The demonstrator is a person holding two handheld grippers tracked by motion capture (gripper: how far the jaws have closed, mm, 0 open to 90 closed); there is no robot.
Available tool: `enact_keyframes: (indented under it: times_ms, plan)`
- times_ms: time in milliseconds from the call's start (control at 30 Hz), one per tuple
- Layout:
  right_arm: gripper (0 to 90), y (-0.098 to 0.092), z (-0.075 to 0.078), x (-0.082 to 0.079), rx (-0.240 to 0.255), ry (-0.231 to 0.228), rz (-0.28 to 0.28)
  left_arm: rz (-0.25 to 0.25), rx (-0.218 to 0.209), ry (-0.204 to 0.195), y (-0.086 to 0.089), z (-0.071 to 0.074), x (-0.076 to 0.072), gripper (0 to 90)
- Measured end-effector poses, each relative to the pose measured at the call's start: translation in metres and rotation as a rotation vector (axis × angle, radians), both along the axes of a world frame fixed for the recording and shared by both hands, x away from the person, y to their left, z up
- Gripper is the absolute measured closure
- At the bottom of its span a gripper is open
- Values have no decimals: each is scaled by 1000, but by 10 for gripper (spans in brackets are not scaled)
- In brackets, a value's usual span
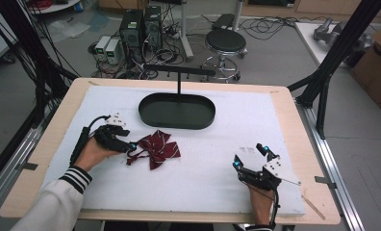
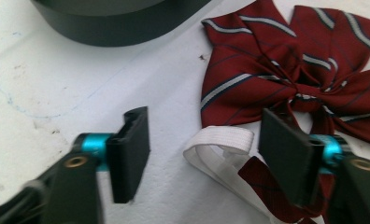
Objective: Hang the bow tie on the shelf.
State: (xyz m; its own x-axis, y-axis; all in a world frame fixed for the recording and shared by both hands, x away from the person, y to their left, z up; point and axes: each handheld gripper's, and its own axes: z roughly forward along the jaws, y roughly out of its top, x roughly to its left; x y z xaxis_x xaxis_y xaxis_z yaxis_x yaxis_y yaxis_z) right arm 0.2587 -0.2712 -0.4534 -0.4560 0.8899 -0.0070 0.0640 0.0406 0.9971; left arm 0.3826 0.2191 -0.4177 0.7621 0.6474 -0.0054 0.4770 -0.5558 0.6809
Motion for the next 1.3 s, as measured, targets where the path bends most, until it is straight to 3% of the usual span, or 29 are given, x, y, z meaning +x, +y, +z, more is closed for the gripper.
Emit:
enact_keyframes:
  times_ms: [333, 533, 700, 1033, 1300]
  plan:
    - [93, 0, 0, 0, -3, -4, -1, 23, 22, 72, -3, -1, 2, 472]
    - [93, 0, 0, 0, -5, -5, -2, 15, 53, 74, -6, -2, 2, 637]
    - [93, 0, 0, 0, -5, -7, -2, 12, 51, 79, -6, -1, 2, 775]
    - [94, 0, 0, 0, -5, -7, -3, 24, 46, 35, -5, 5, -3, 797]
    - [94, 0, 0, 0, -4, -7, -3, 40, -19, -42, 4, 24, -6, 799]
